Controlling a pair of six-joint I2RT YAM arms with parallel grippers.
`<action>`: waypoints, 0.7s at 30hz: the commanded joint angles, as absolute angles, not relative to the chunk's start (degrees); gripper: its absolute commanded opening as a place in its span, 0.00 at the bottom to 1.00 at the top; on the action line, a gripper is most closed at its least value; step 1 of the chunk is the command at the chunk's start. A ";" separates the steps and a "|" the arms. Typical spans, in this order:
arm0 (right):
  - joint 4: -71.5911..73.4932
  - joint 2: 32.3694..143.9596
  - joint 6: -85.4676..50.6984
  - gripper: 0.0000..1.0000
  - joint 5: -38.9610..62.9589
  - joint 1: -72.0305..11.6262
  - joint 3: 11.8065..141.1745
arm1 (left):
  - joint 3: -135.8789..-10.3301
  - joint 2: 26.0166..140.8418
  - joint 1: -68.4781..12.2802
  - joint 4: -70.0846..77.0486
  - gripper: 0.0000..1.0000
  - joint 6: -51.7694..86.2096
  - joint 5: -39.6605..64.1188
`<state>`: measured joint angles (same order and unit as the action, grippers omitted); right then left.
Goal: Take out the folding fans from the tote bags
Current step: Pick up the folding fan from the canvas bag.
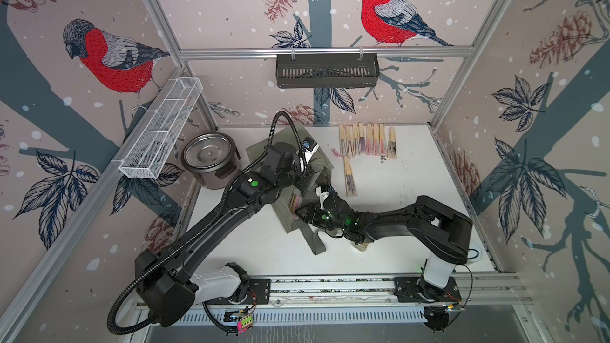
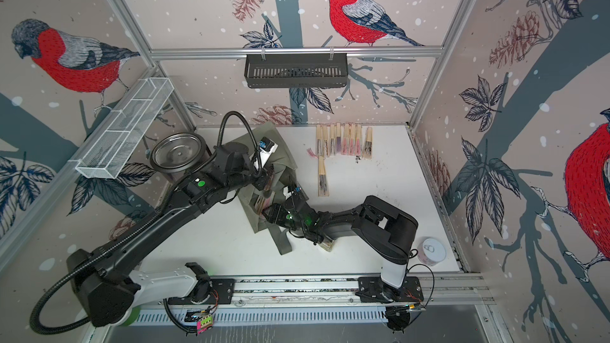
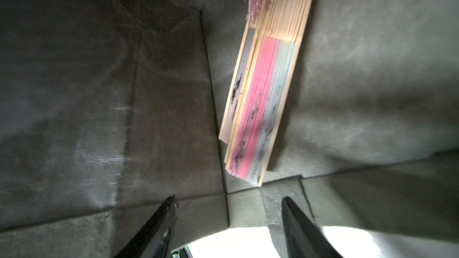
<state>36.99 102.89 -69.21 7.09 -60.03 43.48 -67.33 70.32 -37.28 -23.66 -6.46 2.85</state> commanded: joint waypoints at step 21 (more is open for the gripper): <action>45.26 111.32 -76.89 0.64 3.01 -60.81 46.22 | -67.75 70.39 -37.51 -21.97 0.00 -6.93 3.78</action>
